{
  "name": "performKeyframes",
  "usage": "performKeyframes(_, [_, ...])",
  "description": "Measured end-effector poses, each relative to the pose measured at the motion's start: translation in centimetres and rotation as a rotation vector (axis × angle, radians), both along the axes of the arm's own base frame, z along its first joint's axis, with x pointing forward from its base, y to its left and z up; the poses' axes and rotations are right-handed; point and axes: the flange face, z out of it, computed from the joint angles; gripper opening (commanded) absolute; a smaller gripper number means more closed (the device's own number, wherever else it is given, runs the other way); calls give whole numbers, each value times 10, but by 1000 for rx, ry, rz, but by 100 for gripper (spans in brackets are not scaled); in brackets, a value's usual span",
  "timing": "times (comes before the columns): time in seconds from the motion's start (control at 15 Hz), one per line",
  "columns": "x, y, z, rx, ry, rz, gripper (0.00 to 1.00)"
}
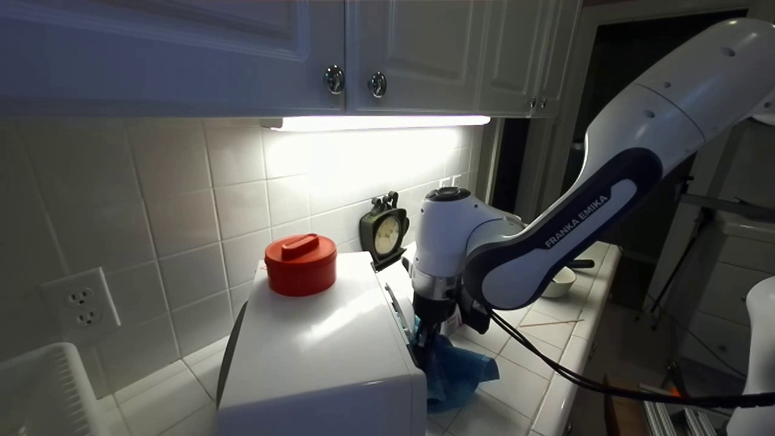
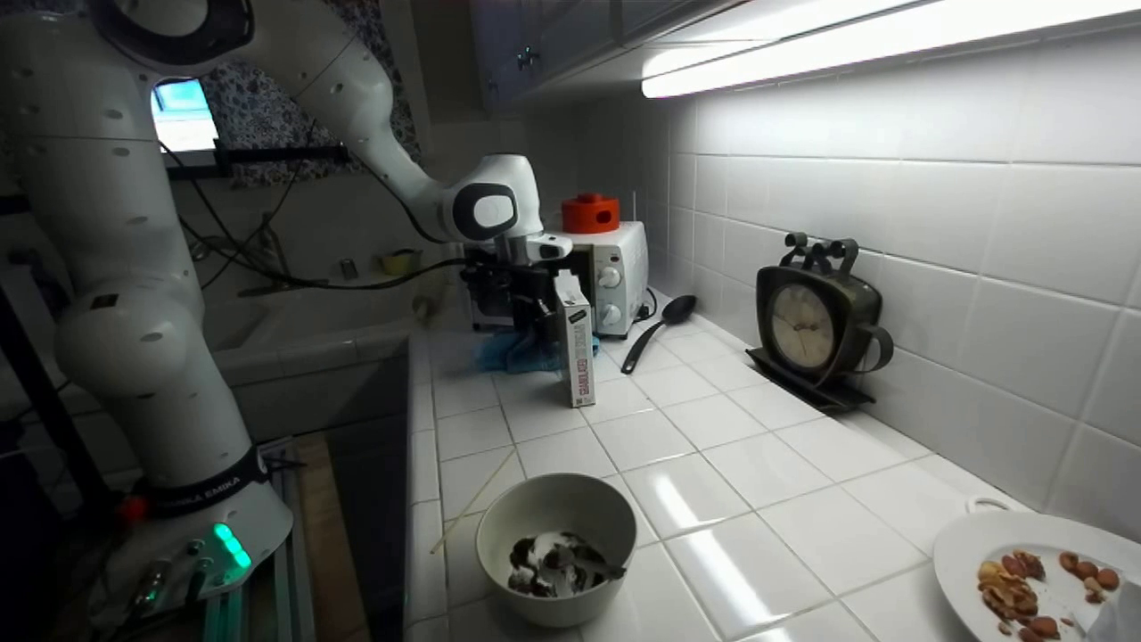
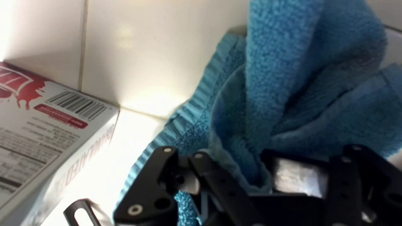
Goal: Use the blue towel to wipe the oven.
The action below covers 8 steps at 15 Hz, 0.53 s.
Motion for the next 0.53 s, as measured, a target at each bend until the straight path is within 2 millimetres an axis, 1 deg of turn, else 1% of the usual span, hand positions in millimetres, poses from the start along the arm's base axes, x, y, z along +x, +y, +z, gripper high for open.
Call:
performKeyframes(0.33, [-5, 0, 51, 67, -129, -44, 0])
performKeyframes(0.47, [-7, -1, 66, 110, -197, -31, 0])
performKeyframes(0.53, [-8, -2, 70, 129, -232, -1, 0])
